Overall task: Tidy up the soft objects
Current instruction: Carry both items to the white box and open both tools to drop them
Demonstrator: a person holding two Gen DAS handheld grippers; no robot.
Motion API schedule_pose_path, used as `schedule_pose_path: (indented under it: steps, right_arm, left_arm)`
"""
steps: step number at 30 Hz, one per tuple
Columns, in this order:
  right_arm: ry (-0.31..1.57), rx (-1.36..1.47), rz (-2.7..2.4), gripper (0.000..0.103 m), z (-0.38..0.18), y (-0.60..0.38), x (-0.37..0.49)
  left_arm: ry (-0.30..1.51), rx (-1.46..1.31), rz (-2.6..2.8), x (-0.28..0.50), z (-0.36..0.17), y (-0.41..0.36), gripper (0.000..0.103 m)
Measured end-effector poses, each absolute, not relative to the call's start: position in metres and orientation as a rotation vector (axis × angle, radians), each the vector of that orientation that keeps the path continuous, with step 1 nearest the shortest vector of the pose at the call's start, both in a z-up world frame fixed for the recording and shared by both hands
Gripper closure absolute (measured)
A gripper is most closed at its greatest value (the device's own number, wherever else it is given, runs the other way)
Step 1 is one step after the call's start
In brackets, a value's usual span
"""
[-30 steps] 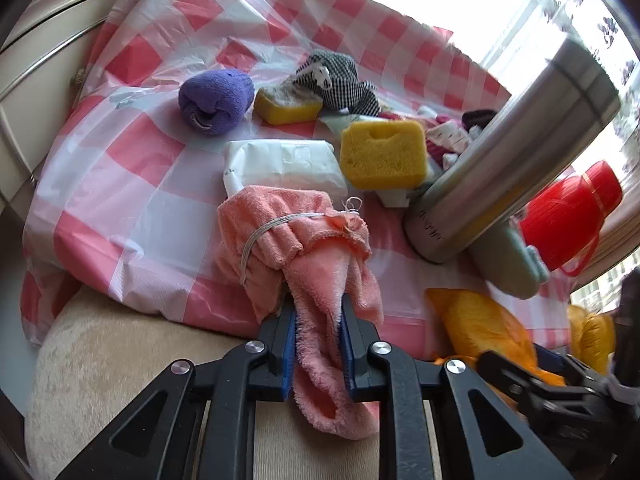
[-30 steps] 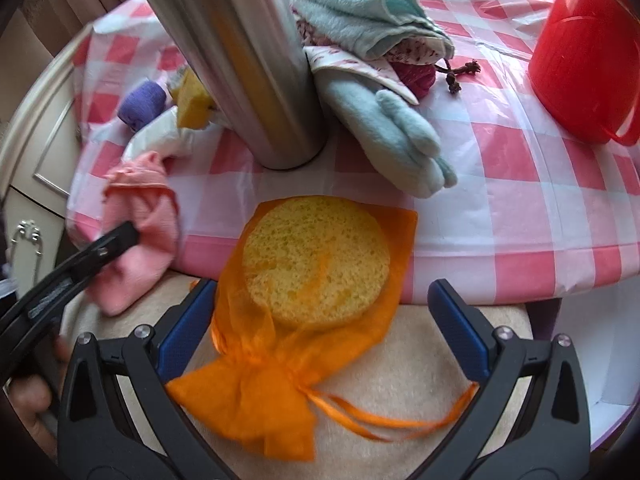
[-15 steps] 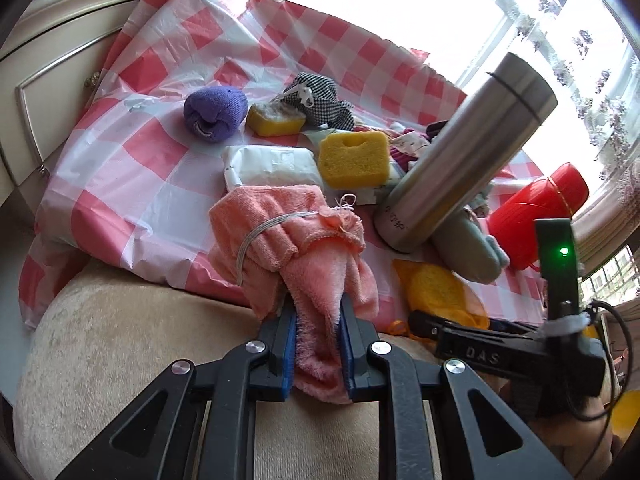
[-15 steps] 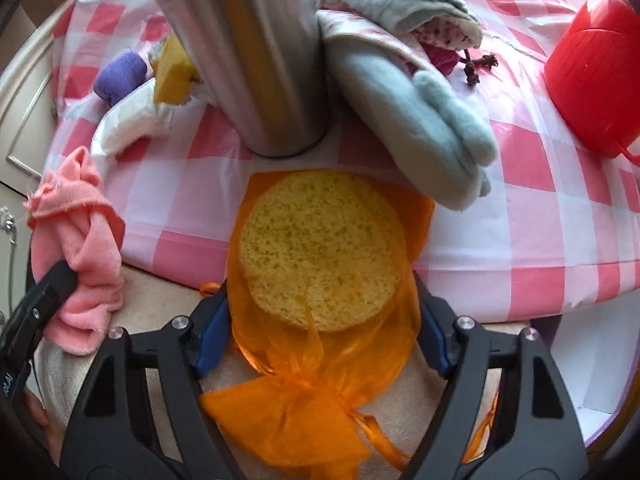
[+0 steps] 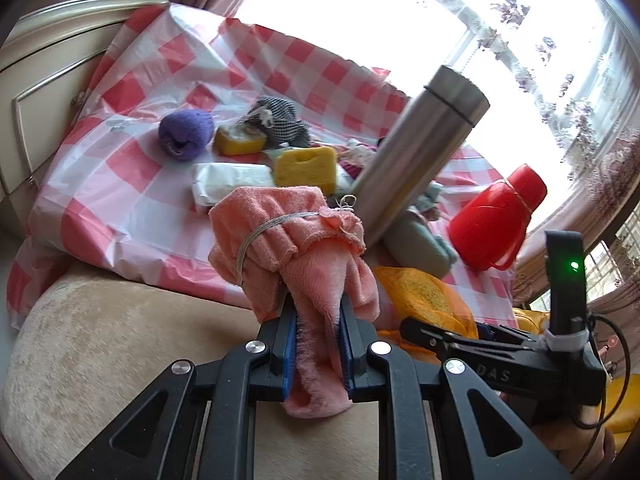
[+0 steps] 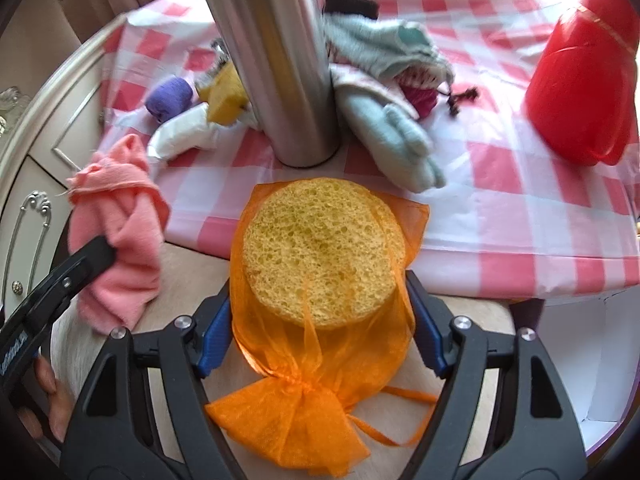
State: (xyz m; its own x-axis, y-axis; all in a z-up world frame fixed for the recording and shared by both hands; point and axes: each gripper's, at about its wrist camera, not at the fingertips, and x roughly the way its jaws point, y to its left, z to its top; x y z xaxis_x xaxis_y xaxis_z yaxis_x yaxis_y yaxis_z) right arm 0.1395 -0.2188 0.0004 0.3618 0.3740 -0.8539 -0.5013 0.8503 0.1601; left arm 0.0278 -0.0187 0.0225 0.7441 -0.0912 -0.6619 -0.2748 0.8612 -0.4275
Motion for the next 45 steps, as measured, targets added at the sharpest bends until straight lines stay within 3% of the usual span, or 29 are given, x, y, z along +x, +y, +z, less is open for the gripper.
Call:
schedule_pose_path:
  steps: [16,31,33,36,38,40,45]
  right_arm:
    - [0.885,-0.053,0.259,0.025,0.027,-0.364,0.118]
    - [0.844,-0.013,-0.076,0.025,0.034,-0.482,0.119]
    - [0.843,-0.002,-0.096,0.024,0.033,-0.489,0.119]
    - [0.837,0.008,-0.117,0.019,0.032,-0.496,0.118]
    - [0.825,0.005,-0.124,0.011,0.032,-0.497,0.117]
    - [0.811,-0.011,-0.132,0.009,0.033,-0.494,0.116]
    - [0.768,-0.033,-0.073,0.009,0.030,-0.482,0.117]
  left_arm:
    - [0.740,-0.455,-0.129,0.042,0.043,-0.108,0.084]
    - [0.847,-0.347,-0.458,0.076,0.048,-0.250,0.084]
    - [0.862,-0.338,-0.507,0.078,0.047,-0.266,0.080]
    - [0.877,-0.304,-0.560,0.080,0.047,-0.286,0.061]
    - [0.870,-0.293,-0.562,0.076,0.048,-0.287,0.031]
    - [0.858,-0.294,-0.546,0.074,0.050,-0.284,0.026]
    - [0.859,-0.327,-0.460,0.077,0.051,-0.263,0.025]
